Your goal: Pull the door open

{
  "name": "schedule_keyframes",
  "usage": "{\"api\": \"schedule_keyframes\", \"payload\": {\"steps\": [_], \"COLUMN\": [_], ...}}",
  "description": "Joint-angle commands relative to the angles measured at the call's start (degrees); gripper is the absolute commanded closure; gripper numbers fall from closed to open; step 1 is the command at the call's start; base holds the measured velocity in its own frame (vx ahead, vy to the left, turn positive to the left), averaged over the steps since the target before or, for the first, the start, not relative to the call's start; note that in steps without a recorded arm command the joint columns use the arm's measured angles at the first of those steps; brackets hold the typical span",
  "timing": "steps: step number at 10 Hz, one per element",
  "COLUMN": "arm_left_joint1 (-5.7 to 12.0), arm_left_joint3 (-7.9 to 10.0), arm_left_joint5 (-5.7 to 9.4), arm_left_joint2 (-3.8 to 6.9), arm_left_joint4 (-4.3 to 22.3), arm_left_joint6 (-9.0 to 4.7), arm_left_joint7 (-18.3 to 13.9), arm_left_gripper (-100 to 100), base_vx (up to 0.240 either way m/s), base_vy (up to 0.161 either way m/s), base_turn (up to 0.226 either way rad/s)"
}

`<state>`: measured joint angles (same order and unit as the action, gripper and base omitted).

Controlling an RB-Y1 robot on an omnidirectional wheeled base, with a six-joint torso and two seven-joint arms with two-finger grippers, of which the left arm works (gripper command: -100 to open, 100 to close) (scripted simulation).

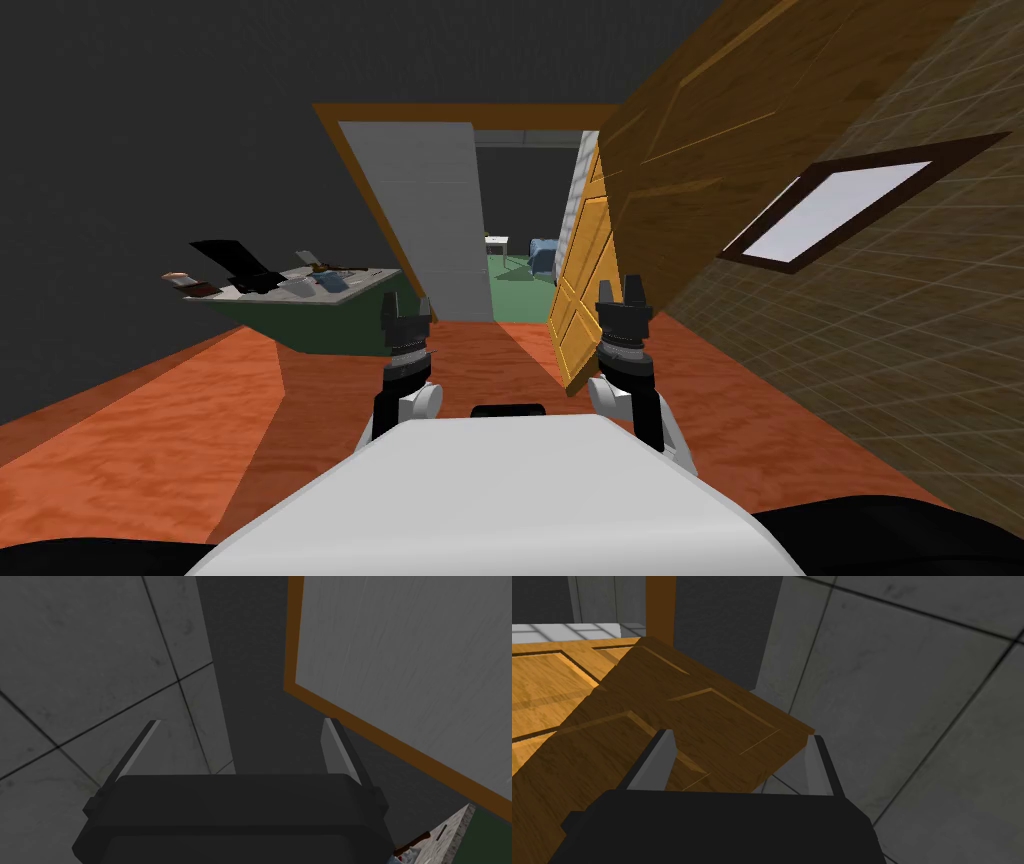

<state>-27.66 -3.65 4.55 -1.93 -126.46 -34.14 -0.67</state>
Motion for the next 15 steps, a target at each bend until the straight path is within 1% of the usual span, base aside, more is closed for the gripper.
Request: {"api": "schedule_keyframes", "payload": {"steps": [1,2,4,5,6,7,8,10,11,15], "arm_left_joint1": [0.71,0.9,1.71,1.99,2.54,2.82,3.44,4.13,4.83,6.41], "arm_left_joint3": [0.15,0.19,0.37,0.43,0.55,0.61,0.74,0.89,1.04,1.38], "arm_left_joint5": [-0.05,-0.06,-0.12,-0.14,-0.18,-0.19,-0.24,-0.29,-0.33,-0.44], "arm_left_joint2": [0.86,1.06,1.89,2.13,2.61,2.85,3.34,3.83,4.32,5.27], "arm_left_joint4": [2.0,2.5,4.8,5.6,7.2,7.9,9.7,11.6,13.6,18.1], "arm_left_joint6": [-0.26,-0.34,-0.63,-0.74,-0.94,-1.05,-1.28,-1.53,-1.79,-2.38], "arm_left_joint7": [-0.2,-0.2,-0.4,-0.5,-0.6,-0.7,-0.9,-1.0,-1.2,-1.6], "arm_left_gripper": [-100,-100,-100,-100,-100,-100,-100,-100,-100,-100], "base_vx": [0.063,0.092,0.11,0.104,0.104,0.1,0.111,0.091,0.119,0.106], "base_vy": [-0.006,-0.004,0.018,0.01,0.001,0.007,0.0,-0.002,0.009,0.014], "base_turn": [-0.022,-0.016,-0.014,-0.016,-0.018,-0.016,-0.021,-0.015,-0.025,-0.017]}}
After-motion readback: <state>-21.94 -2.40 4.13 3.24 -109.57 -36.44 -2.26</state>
